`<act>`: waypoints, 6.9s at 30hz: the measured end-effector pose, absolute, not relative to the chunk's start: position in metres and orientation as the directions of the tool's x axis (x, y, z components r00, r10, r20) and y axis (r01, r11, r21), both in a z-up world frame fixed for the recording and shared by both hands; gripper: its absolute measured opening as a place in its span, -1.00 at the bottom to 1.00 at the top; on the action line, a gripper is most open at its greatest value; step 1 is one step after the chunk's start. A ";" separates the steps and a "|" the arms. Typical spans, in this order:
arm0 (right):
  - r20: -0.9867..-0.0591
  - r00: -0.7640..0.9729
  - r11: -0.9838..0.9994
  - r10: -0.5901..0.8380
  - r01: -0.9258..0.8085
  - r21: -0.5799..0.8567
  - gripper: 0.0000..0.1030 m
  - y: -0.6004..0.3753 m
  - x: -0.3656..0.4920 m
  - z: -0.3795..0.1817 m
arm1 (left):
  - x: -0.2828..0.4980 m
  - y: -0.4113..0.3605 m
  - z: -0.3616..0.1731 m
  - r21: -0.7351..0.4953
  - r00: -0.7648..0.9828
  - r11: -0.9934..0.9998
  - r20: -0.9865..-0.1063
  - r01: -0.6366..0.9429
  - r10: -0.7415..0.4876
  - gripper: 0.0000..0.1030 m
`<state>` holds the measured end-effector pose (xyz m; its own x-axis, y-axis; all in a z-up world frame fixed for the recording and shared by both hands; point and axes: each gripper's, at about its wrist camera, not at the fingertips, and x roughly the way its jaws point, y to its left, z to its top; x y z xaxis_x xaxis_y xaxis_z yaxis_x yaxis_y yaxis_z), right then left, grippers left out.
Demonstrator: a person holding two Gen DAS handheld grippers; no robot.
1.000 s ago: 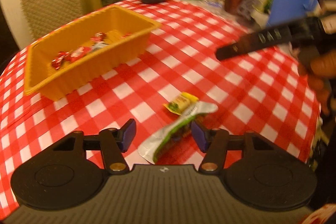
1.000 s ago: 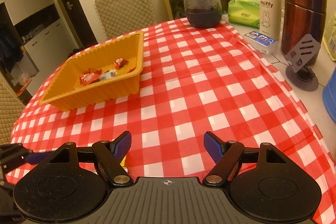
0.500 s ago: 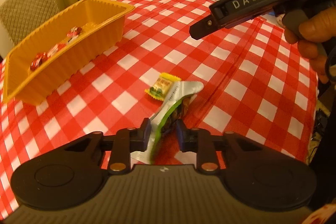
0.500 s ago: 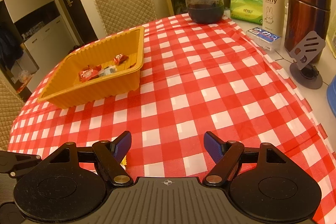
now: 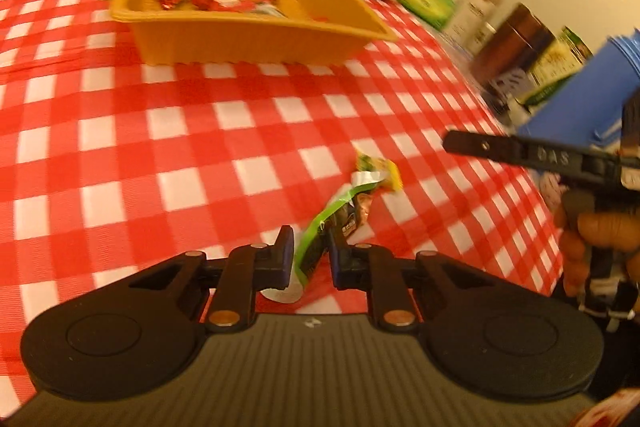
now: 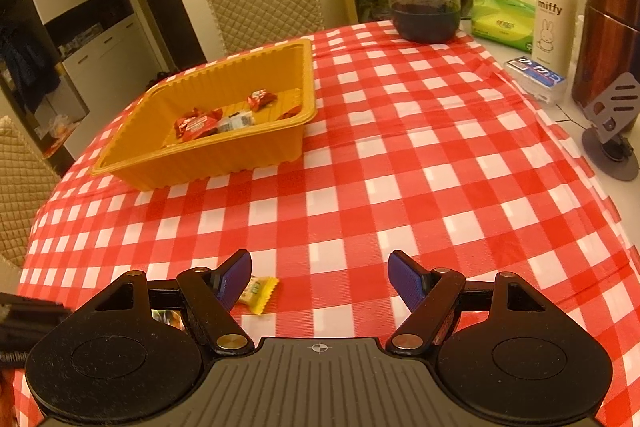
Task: Organize snacks
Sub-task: 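Close the left gripper on the green-and-clear wrapped packet, then lift the packet with the left gripper while the right grasps the yellow-green candy, then carry the held packet and candy over the orange tray with both grippers, then lower both held snacks into the tray and open both grippers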
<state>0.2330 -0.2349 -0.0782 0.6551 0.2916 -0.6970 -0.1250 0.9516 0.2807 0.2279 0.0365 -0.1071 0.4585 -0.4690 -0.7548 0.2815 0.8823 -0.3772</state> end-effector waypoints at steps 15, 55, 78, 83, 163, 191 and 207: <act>-0.706 0.645 0.954 0.292 -0.139 0.267 0.47 -0.227 0.238 -0.083 | 0.243 0.048 -0.107 -0.252 0.565 0.943 -0.755 0.219 -0.333 -0.56; -0.747 0.561 0.791 0.357 -0.607 -0.078 0.40 -0.154 0.237 -0.119 | 0.245 -0.011 -0.125 0.051 0.523 0.794 -0.777 0.606 -0.350 -0.39; -0.768 0.424 0.706 0.480 -0.707 0.051 -0.45 -0.164 0.248 -0.123 | 0.252 -0.005 -0.125 0.044 0.563 0.867 -0.776 0.496 -0.283 -0.39; -0.760 0.426 0.698 0.491 -0.714 0.052 -0.38 -0.170 0.243 -0.124 | 0.252 -0.004 -0.126 0.040 0.569 0.870 -0.771 0.491 -0.286 -0.35; -0.561 0.743 0.931 0.364 -0.280 0.233 -0.60 -0.164 0.304 -0.012 | 0.305 0.025 -0.029 -0.126 0.749 0.982 -0.635 0.140 -0.188 -0.49; -0.564 0.756 0.942 0.331 -0.229 0.245 -0.60 -0.141 0.376 -0.015 | 0.375 0.033 -0.026 -0.121 0.758 0.987 -0.634 0.103 -0.156 -0.49; -0.600 0.728 0.941 0.332 -0.218 0.257 -0.60 -0.138 0.405 -0.032 | 0.411 0.045 -0.043 -0.121 0.713 0.988 -0.685 0.094 -0.152 -0.49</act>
<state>0.4053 -0.1384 -0.0317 0.7277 0.3324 -0.5999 -0.2181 0.9415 0.2571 0.4112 0.0454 -0.0435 0.7126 -0.1518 -0.6849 0.0943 0.9882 -0.1209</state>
